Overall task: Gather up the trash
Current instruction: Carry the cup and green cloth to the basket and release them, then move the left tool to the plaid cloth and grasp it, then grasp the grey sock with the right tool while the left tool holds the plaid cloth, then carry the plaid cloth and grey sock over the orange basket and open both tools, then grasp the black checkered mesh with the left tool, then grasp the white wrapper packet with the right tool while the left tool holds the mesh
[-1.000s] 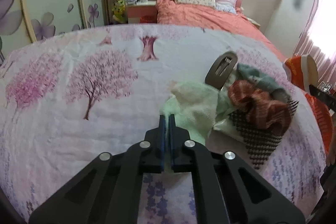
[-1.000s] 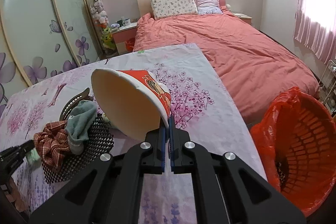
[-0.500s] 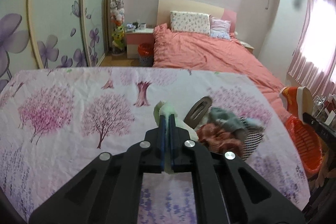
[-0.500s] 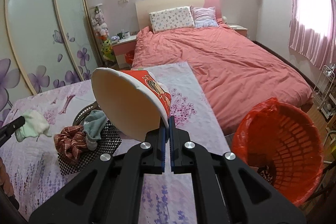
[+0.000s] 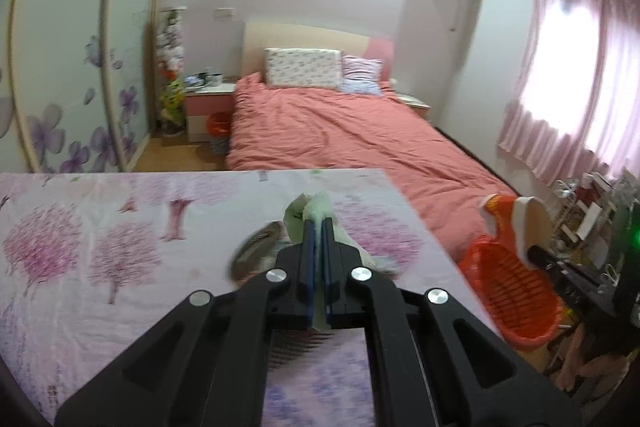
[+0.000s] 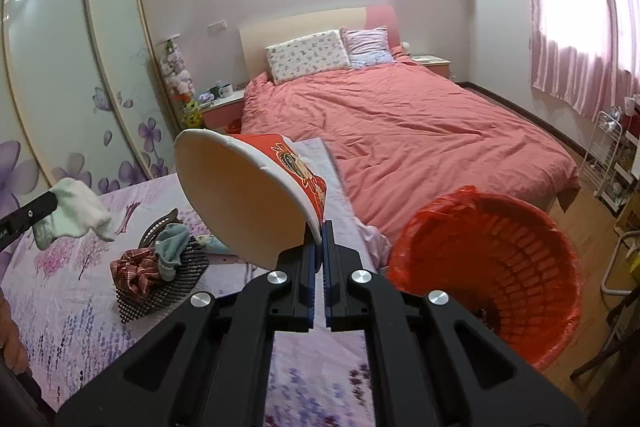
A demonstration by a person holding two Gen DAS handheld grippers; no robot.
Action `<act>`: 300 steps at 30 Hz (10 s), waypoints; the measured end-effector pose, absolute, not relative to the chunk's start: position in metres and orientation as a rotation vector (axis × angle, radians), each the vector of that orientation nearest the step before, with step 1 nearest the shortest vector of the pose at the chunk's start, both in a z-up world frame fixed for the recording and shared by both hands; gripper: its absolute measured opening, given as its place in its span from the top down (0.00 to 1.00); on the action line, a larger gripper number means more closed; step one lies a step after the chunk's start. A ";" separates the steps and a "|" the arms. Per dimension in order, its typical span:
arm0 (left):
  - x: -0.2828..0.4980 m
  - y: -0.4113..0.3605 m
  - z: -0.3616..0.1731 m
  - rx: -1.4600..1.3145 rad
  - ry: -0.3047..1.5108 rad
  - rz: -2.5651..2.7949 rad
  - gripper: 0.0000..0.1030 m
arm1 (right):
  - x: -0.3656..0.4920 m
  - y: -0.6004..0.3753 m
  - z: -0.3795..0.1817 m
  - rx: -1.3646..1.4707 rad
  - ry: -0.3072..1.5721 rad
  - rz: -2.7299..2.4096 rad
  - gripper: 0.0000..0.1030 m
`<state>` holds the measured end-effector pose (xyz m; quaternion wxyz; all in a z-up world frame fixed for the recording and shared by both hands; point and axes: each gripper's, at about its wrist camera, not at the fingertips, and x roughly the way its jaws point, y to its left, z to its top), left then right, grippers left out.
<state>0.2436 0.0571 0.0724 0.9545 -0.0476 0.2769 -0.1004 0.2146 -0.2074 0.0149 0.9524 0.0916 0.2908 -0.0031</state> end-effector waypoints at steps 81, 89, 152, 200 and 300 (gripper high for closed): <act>0.293 0.055 -0.059 0.073 0.781 -0.027 0.66 | 0.218 -0.184 -0.038 0.209 0.750 -0.003 0.61; 0.286 0.081 -0.052 0.010 0.760 -0.031 0.87 | 0.222 -0.155 -0.034 0.187 0.752 0.050 0.61; 0.266 0.221 0.002 -0.165 0.617 0.126 0.88 | 0.272 -0.026 -0.011 0.108 0.684 0.335 0.92; 0.208 -0.112 0.063 -0.057 0.534 -0.421 0.88 | 0.158 -0.295 0.031 0.295 0.464 -0.048 0.92; 0.237 0.167 0.006 -0.142 0.643 0.072 0.93 | 0.226 -0.084 -0.032 0.167 0.738 0.253 0.62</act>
